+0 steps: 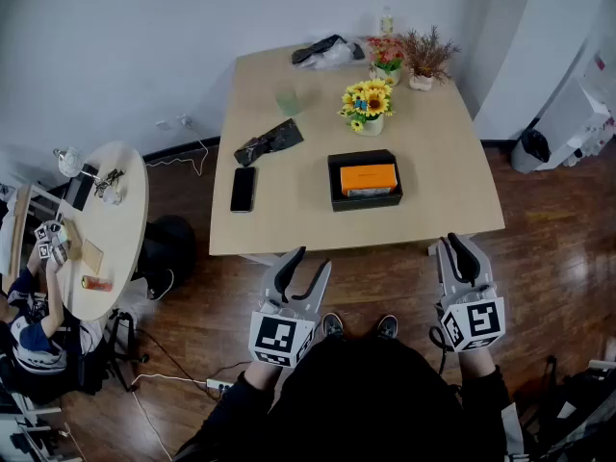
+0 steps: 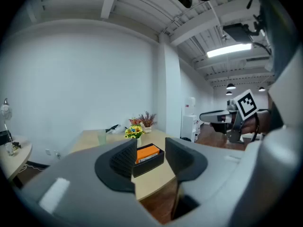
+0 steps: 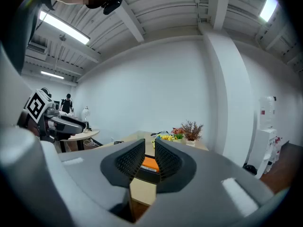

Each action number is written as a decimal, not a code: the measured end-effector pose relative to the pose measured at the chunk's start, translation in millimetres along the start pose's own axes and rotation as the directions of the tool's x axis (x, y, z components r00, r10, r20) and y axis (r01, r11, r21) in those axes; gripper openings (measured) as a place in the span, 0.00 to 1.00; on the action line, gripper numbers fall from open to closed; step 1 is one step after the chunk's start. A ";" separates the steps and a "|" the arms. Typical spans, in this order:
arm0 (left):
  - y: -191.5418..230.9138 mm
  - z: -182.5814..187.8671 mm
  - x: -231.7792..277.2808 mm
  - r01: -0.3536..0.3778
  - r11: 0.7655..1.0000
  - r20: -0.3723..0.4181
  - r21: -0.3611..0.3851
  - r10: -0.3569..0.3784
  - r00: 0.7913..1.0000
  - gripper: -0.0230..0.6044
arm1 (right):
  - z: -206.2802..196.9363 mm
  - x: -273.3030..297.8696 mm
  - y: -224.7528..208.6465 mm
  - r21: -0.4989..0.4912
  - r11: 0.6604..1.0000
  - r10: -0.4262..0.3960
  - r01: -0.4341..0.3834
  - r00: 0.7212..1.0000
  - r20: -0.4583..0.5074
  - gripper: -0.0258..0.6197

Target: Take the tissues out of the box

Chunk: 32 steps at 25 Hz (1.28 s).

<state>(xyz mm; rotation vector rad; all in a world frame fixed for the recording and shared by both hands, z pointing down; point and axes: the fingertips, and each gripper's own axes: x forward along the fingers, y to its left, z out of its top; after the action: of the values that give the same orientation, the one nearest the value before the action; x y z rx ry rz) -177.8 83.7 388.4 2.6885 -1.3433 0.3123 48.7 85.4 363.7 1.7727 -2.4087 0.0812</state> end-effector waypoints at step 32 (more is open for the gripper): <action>52.2 3.7 83.4 0.127 0.986 -0.095 0.111 -0.116 0.989 0.43 | -14.6 118.5 33.0 -0.071 0.980 0.177 -0.186 0.977 -0.117 0.38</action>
<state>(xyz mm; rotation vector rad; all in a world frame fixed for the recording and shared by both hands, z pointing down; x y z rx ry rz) -170.3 -13.0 405.4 2.7995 -1.1652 0.5057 -15.9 -14.8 397.7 1.4706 -2.4509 0.0964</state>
